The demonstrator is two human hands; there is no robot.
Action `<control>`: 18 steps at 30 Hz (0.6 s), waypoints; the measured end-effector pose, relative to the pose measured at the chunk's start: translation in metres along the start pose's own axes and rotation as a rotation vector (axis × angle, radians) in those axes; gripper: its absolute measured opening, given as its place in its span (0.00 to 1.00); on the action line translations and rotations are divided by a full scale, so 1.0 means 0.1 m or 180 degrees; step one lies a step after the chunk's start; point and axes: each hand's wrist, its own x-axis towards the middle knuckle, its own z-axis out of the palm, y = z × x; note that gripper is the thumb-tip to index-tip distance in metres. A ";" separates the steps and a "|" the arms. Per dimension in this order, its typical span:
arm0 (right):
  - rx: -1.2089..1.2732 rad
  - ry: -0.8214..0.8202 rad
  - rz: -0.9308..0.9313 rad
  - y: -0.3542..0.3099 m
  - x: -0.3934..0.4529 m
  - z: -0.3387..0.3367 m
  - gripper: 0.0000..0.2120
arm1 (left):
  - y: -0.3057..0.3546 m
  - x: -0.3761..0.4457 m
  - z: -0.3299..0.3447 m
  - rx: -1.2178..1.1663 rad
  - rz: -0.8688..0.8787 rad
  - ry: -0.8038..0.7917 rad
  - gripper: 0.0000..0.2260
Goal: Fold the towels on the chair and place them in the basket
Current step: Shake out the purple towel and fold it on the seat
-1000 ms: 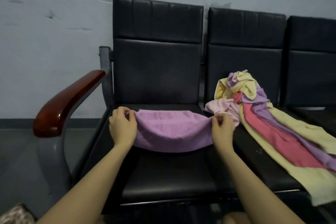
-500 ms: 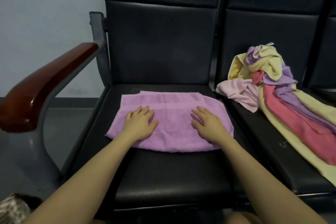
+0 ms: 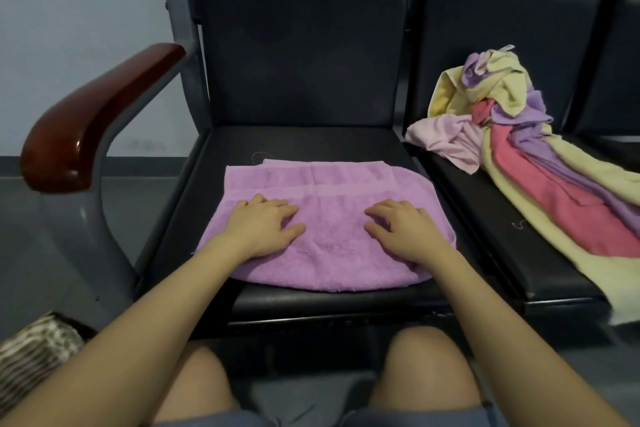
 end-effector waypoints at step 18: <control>0.0758 0.1125 0.1010 0.27 1.03 -0.01 0.11 | -0.65 0.78 -0.06 -0.0749 -0.0968 0.0900 0.17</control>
